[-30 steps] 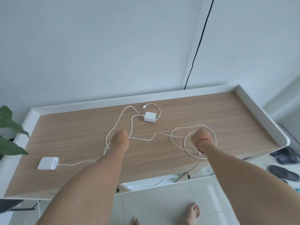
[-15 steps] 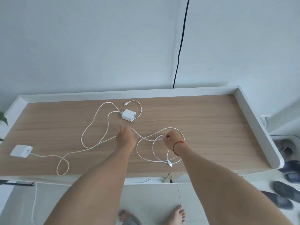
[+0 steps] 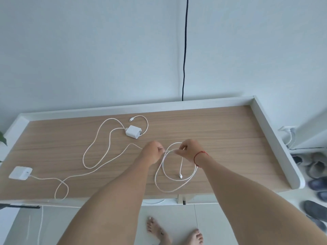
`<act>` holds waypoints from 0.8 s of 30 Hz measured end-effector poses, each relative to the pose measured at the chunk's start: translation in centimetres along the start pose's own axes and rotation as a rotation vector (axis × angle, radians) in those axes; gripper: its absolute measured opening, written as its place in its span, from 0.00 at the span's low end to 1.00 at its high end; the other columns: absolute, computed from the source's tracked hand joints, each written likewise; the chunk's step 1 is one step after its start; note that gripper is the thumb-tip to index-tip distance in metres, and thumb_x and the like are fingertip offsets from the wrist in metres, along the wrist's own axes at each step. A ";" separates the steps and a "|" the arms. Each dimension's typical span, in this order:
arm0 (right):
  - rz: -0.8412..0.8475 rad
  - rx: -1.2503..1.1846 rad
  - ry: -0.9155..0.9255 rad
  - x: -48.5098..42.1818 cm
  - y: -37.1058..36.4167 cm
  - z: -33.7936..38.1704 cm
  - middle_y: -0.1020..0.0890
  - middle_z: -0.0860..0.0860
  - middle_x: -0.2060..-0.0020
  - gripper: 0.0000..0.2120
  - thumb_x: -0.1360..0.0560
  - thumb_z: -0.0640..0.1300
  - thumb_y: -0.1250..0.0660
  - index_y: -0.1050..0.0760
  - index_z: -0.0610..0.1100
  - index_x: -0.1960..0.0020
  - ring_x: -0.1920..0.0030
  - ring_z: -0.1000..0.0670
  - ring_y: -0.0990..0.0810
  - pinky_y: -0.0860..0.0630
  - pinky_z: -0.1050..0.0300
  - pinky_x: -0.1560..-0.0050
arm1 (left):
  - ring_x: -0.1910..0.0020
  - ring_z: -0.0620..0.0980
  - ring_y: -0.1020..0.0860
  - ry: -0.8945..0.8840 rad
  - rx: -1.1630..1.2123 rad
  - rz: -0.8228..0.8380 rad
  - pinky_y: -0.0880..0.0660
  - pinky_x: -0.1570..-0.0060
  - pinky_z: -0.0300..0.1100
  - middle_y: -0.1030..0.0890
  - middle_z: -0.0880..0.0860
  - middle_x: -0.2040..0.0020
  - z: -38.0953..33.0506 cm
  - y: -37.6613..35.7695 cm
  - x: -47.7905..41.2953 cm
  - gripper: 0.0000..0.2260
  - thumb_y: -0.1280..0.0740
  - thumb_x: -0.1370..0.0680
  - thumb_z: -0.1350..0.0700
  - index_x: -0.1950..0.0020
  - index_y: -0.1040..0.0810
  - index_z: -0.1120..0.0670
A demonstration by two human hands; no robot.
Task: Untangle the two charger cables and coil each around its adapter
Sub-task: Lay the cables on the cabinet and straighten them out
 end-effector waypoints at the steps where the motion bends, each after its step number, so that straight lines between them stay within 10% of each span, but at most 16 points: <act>1: -0.018 0.019 -0.001 0.1 1.0 -0.6 0.27 0.56 0.69 0.09 0.30 0.49 0.27 0.22 0.45 0.63 0.64 0.51 0.26 0.32 0.60 0.66 | 0.49 0.55 0.19 0.009 -0.032 -0.006 0.29 0.54 0.39 0.17 0.55 0.54 0.0 0.3 -0.4 0.08 0.36 0.21 0.59 0.54 0.17 0.58; 8: -0.370 0.062 -0.191 0.8 10.6 -6.2 0.22 0.50 0.63 0.08 0.30 0.51 0.27 0.23 0.48 0.62 0.58 0.46 0.22 0.30 0.58 0.58 | 0.45 0.60 0.23 0.161 -0.242 -0.166 0.28 0.51 0.49 0.22 0.61 0.44 2.5 3.4 -2.3 0.08 0.38 0.21 0.61 0.47 0.20 0.61; 15: -0.138 0.082 -0.056 0.0 6.0 -2.1 0.19 0.50 0.57 0.13 0.24 0.51 0.40 0.19 0.46 0.53 0.54 0.47 0.21 0.26 0.56 0.55 | 0.31 0.55 0.30 -0.092 -0.059 0.016 0.33 0.33 0.46 0.32 0.57 0.28 -4.8 -0.3 -1.8 0.21 0.40 0.20 0.59 0.26 0.34 0.51; 20: -0.083 0.054 -0.018 -0.4 4.4 -0.5 0.18 0.44 0.63 0.14 0.25 0.45 0.42 0.19 0.41 0.55 0.67 0.49 0.27 0.31 0.56 0.66 | 0.59 0.51 0.18 -0.082 0.163 0.196 0.24 0.57 0.44 0.23 0.53 0.40 -7.0 -2.2 -2.0 0.11 0.40 0.19 0.58 0.39 0.23 0.54; 24: -0.081 0.066 -0.039 -0.6 5.1 -0.4 0.21 0.50 0.65 0.10 0.25 0.48 0.37 0.21 0.44 0.58 0.65 0.50 0.25 0.27 0.55 0.63 | 0.63 0.53 0.23 -0.075 0.145 0.100 0.22 0.54 0.49 0.22 0.56 0.61 -6.2 -2.2 -3.0 0.10 0.38 0.20 0.58 0.57 0.21 0.61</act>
Point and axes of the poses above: each hand's wrist, its own x-axis away from the middle knuckle, its own y-axis out of the back of the hand, z = x × y, the point moved 2 cm from there along -x, towards the middle knuckle
